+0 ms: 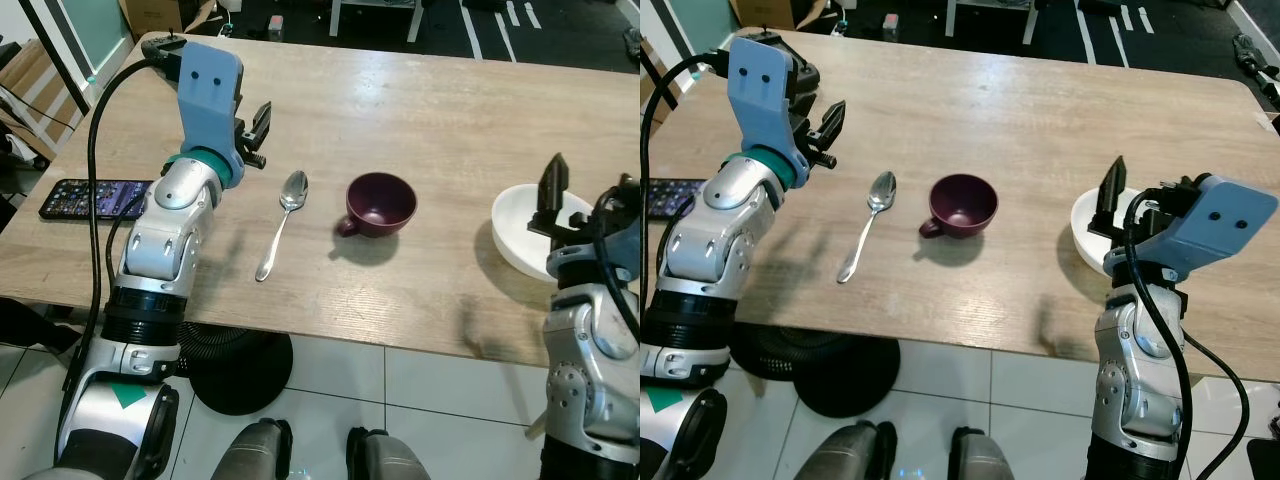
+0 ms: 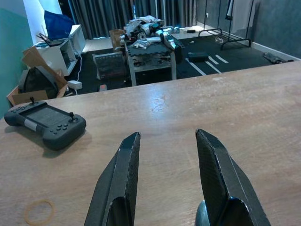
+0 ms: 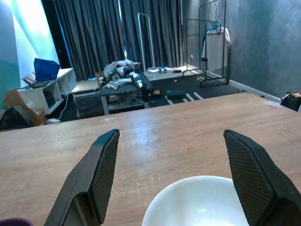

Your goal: Setting the table

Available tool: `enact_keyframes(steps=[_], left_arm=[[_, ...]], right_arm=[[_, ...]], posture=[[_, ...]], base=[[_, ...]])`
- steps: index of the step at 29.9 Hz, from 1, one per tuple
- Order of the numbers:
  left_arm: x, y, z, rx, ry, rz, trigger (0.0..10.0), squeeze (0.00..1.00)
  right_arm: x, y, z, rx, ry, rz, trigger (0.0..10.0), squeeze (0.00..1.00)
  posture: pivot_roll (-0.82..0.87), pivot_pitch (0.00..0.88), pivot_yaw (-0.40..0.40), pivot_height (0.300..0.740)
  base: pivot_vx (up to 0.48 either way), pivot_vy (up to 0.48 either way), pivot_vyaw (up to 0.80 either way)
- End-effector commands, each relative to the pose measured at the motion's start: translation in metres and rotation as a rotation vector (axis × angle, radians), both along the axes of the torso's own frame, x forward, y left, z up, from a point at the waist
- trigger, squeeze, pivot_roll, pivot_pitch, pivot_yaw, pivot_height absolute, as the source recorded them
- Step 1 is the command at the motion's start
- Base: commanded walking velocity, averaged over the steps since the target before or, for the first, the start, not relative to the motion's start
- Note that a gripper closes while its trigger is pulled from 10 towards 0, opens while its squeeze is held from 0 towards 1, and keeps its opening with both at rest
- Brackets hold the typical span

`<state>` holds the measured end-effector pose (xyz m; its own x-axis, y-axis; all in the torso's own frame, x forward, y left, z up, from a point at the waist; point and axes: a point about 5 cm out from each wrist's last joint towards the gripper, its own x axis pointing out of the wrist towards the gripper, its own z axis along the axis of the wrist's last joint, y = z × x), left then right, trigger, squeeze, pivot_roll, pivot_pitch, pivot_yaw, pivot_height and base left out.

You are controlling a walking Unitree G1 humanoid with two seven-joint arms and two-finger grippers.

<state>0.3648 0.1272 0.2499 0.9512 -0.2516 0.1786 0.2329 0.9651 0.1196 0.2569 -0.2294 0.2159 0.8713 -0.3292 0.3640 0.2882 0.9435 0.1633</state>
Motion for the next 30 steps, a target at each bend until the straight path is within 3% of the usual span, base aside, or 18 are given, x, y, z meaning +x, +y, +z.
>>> enact_keyframes(steps=[1, 7, 10, 12, 14, 16, 19, 27, 30], left_arm=[[0.005, 0.002, 0.001, 0.004, -0.006, 0.019, 10.0, 0.0], [0.011, -0.003, 0.005, 0.0, -0.01, -0.001, 10.0, 0.0], [0.015, -0.015, 0.01, 0.013, -0.025, -0.069, 10.0, 0.0], [0.018, -0.025, 0.014, 0.013, -0.038, -0.108, 10.0, 0.0], [0.021, -0.039, 0.023, -0.005, -0.07, -0.159, 10.0, 0.0], [0.021, -0.039, 0.023, -0.005, -0.07, -0.159, 10.0, 0.0], [0.02, -0.052, 0.029, -0.037, -0.095, -0.194, 10.0, 0.0], [0.01, -0.051, 0.011, -0.02, -0.08, -0.192, 10.0, 0.0], [-0.008, -0.028, -0.017, 0.0, -0.037, -0.148, 10.0, 0.0]], right_arm=[[0.001, -0.004, -0.003, -0.003, 0.01, -0.026, 10.0, 0.0], [0.001, -0.005, -0.001, -0.037, 0.005, -0.034, 10.0, 0.0], [-0.003, -0.002, 0.003, -0.09, -0.006, -0.029, 10.0, 0.0], [-0.004, 0.002, 0.004, -0.118, -0.006, 0.013, 10.0, 0.0], [-0.004, 0.012, 0.005, -0.171, 0.007, 0.139, 10.0, 0.0], [-0.004, 0.012, 0.005, -0.171, 0.007, 0.139, 10.0, 0.0], [-0.002, 0.022, 0.003, -0.232, 0.041, 0.282, 10.0, 0.0], [0.003, 0.029, 0.0, -0.277, 0.079, 0.44, 10.0, 0.0], [0.019, 0.042, 0.0, -0.269, 0.087, 0.528, 10.0, 0.0]], posture=[[0.05, 0.0, 0.072, 0.74], [0.04, 0.004, 0.099, 0.74], [0.0, 0.001, 0.13, 0.74], [-0.02, 0.001, 0.134, 0.74], [-0.03, 0.0, 0.13, 0.74], [-0.03, 0.0, 0.13, 0.74], [-0.04, 0.0, 0.107, 0.74], [-0.01, 0.0, 0.081, 0.74], [0.08, 0.0, -0.017, 0.74]], base=[[0.0, 0.0, 0.0], [0.0, 0.0, 0.0], [0.0, 0.0, 0.0], [0.0, 0.0, 0.0], [0.0, 0.0, 0.0], [0.0, 0.0, 0.0], [0.0, 0.0, 0.0], [0.0, 0.0, 0.0], [0.0, 0.0, 0.0]])
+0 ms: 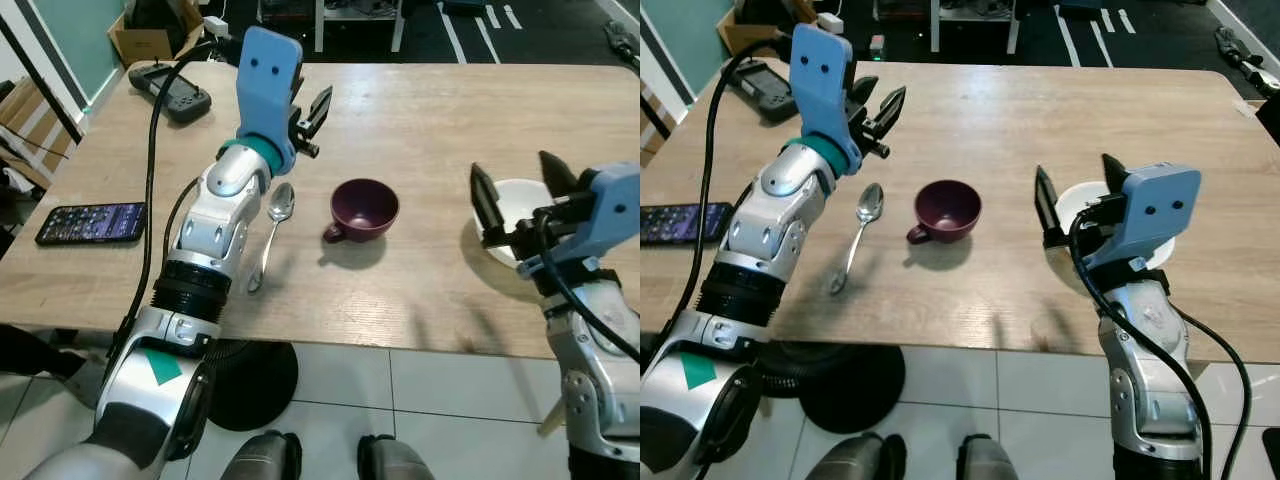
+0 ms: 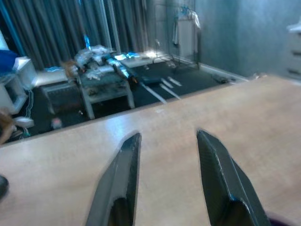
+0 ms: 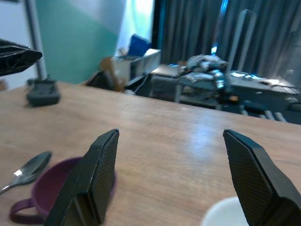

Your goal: Setting the table

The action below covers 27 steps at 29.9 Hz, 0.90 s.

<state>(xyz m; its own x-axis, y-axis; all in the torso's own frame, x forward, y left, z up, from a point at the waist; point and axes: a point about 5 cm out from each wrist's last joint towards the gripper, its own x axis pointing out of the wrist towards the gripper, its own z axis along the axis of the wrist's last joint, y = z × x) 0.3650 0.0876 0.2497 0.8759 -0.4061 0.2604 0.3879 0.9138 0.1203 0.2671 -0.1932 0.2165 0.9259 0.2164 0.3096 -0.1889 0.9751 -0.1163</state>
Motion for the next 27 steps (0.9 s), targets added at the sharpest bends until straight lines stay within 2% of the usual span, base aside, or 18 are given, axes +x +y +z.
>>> enact_keyframes(steps=[1, 3, 4, 7, 9, 12, 19, 27], left_arm=[[-0.008, 0.011, -0.016, 0.028, 0.041, 0.027, 10.0, 0.0], [-0.016, 0.024, -0.03, 0.048, 0.071, 0.05, 10.0, 0.0], [-0.016, 0.024, -0.03, 0.048, 0.071, 0.05, 10.0, 0.0], [-0.029, 0.029, -0.045, 0.096, 0.125, -0.048, 10.0, 0.0], [-0.03, 0.03, -0.047, 0.114, 0.126, -0.053, 10.0, 0.0], [-0.028, 0.034, -0.048, 0.126, 0.12, -0.027, 10.0, 0.0], [-0.016, 0.035, -0.041, 0.072, 0.12, 0.08, 10.0, 0.0], [-0.016, 0.031, -0.041, 0.052, 0.128, 0.098, 10.0, 0.0]], right_arm=[[0.009, 0.005, -0.001, 0.009, 0.018, 0.04, 10.0, 0.0], [0.022, 0.009, 0.002, 0.041, 0.018, 0.05, 10.0, 0.0], [0.022, 0.009, 0.002, 0.041, 0.018, 0.05, 10.0, 0.0], [0.03, 0.012, 0.006, 0.062, 0.015, 0.085, 10.0, 0.0], [0.03, 0.013, 0.006, 0.067, 0.017, 0.091, 10.0, 0.0], [0.029, 0.011, 0.006, 0.072, 0.02, 0.092, 10.0, 0.0], [0.019, 0.004, -0.003, 0.072, 0.031, 0.052, 10.0, 0.0], [0.016, 0.001, -0.004, 0.09, 0.021, 0.006, 10.0, 0.0]], posture=[[0.08, 0.0, -0.017, 0.74], [0.11, 0.003, -0.04, 0.74], [0.11, 0.003, -0.04, 0.74], [0.12, 0.001, -0.046, 0.74], [0.12, 0.003, -0.043, 0.74], [0.11, 0.003, -0.038, 0.74], [0.08, 0.0, -0.015, 0.74], [0.06, 0.0, -0.005, 0.74]], base=[[0.0, 0.0, 0.0], [0.0, 0.0, 0.0], [0.0, 0.0, 0.0], [0.0, 0.0, 0.0], [0.0, 0.0, 0.0], [0.0, 0.0, 0.0], [0.0, 0.0, 0.0], [0.0, 0.0, 0.0]])
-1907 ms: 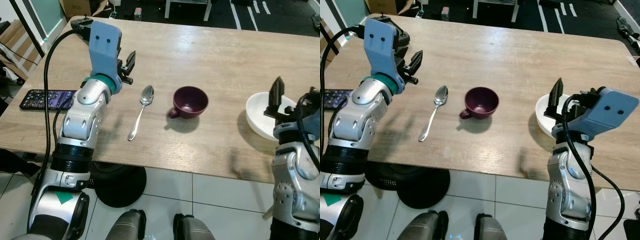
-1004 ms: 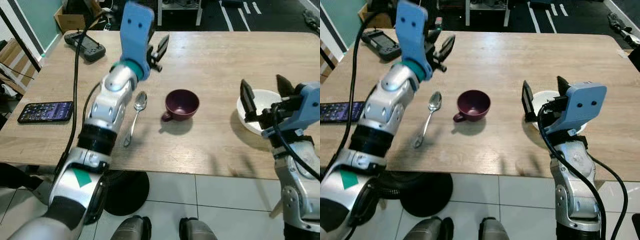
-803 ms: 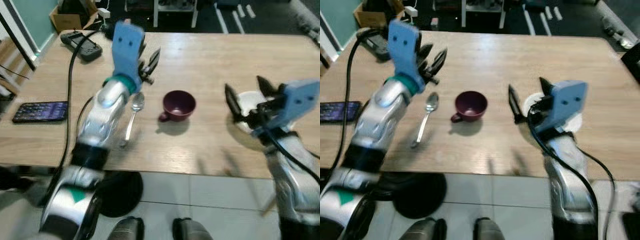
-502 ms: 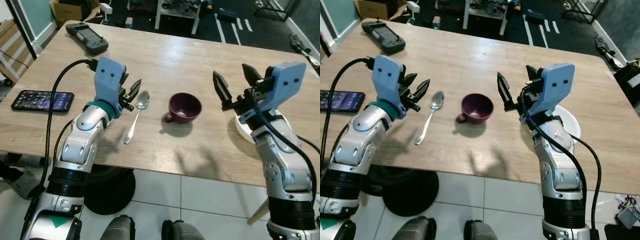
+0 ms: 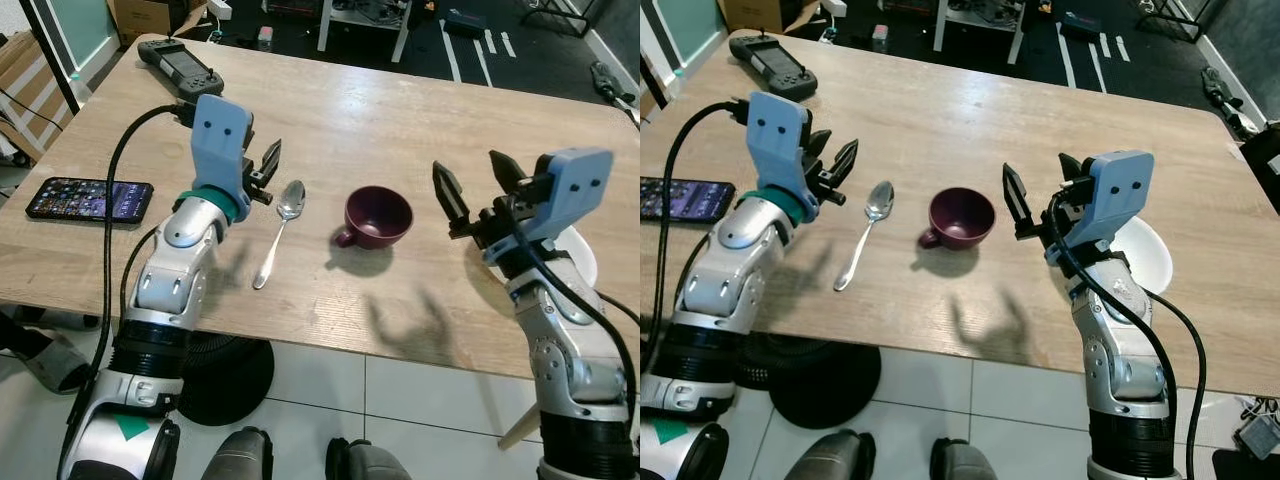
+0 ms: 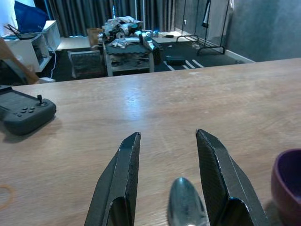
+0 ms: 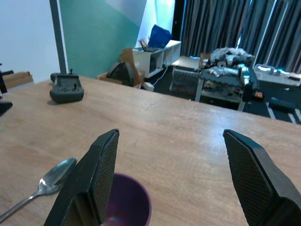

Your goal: Setting the table

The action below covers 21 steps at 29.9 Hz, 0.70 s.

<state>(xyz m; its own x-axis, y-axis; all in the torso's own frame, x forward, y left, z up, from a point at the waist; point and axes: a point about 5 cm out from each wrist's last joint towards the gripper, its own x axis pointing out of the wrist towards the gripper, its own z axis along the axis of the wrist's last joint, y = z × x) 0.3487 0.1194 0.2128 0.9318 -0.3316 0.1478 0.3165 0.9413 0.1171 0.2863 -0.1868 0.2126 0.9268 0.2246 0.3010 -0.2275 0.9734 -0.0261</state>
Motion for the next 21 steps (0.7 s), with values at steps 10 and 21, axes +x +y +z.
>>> enact_keyframes(steps=[10, 21], left_arm=[[0.0032, -0.0011, -0.0041, 0.011, 0.025, 0.015, 10.0, 0.0], [0.0044, -0.001, -0.0018, 0.007, 0.021, 0.02, 10.0, 0.0]], right_arm=[[-0.0029, -0.0069, -0.0016, 0.027, -0.006, -0.06, 10.0, 0.0], [-0.0034, -0.0095, -0.0007, 0.031, -0.009, -0.075, 10.0, 0.0]], posture=[[0.06, 0.0, 0.001, 0.74], [0.06, 0.002, 0.005, 0.74]], base=[[-0.085, 0.0, 0.0], [-0.4, 0.0, 0.0]])
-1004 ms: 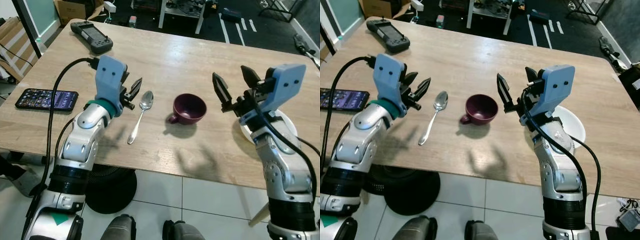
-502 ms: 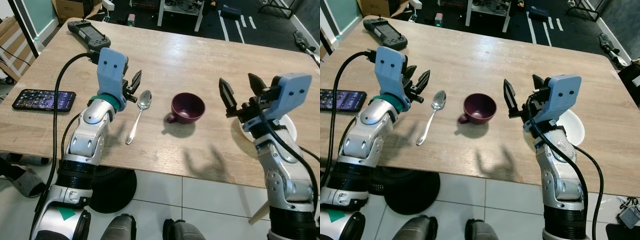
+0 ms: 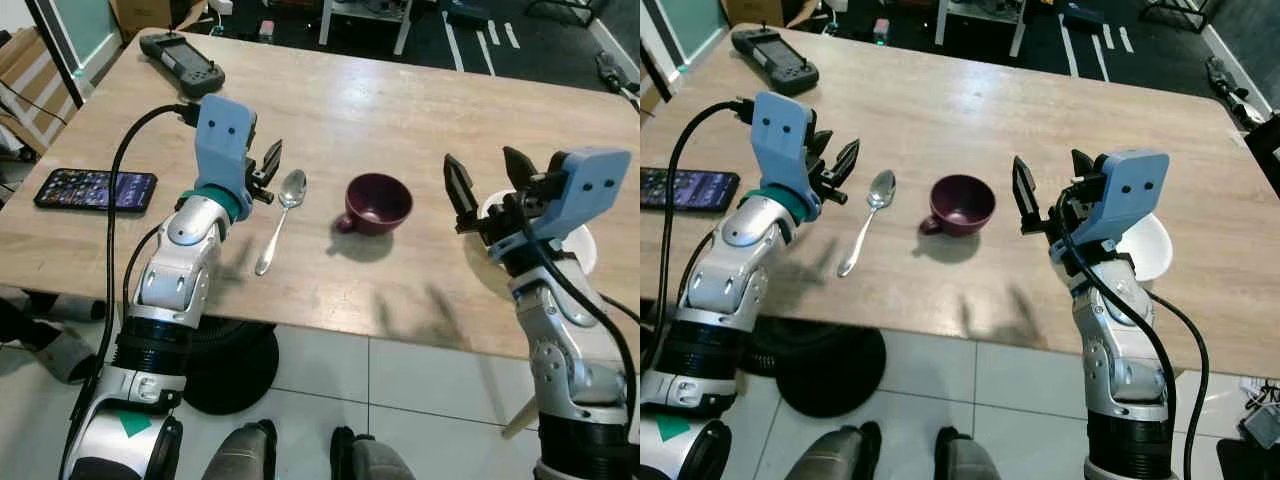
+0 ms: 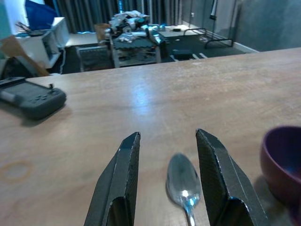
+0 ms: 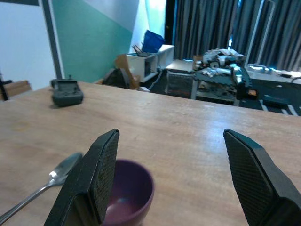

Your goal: Setting the table

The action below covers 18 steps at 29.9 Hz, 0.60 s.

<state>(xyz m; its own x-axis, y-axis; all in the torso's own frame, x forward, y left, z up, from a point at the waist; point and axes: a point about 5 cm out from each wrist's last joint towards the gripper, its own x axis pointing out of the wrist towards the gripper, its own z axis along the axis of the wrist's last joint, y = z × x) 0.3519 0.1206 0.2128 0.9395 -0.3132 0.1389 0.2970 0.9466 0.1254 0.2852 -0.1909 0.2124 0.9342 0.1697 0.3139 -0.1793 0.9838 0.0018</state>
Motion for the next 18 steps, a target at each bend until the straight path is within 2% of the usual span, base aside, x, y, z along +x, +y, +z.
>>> enact_keyframes(steps=[1, 18], left_arm=[[0.0013, -0.0022, -0.0017, -0.004, 0.014, -0.001, 10.0, 0.0], [0.0029, -0.0048, 0.0008, -0.01, 0.007, -0.006, 10.0, 0.0]], right_arm=[[-0.0024, -0.0055, -0.0005, 0.001, -0.002, -0.026, 10.0, 0.0], [-0.0032, -0.0075, 0.0005, -0.003, -0.003, -0.033, 10.0, 0.0]], posture=[[0.06, 0.002, 0.005, 0.74], [0.05, 0.007, 0.006, 0.74]], base=[[-0.428, 0.0, 0.0], [-0.389, 0.0, 0.0]])
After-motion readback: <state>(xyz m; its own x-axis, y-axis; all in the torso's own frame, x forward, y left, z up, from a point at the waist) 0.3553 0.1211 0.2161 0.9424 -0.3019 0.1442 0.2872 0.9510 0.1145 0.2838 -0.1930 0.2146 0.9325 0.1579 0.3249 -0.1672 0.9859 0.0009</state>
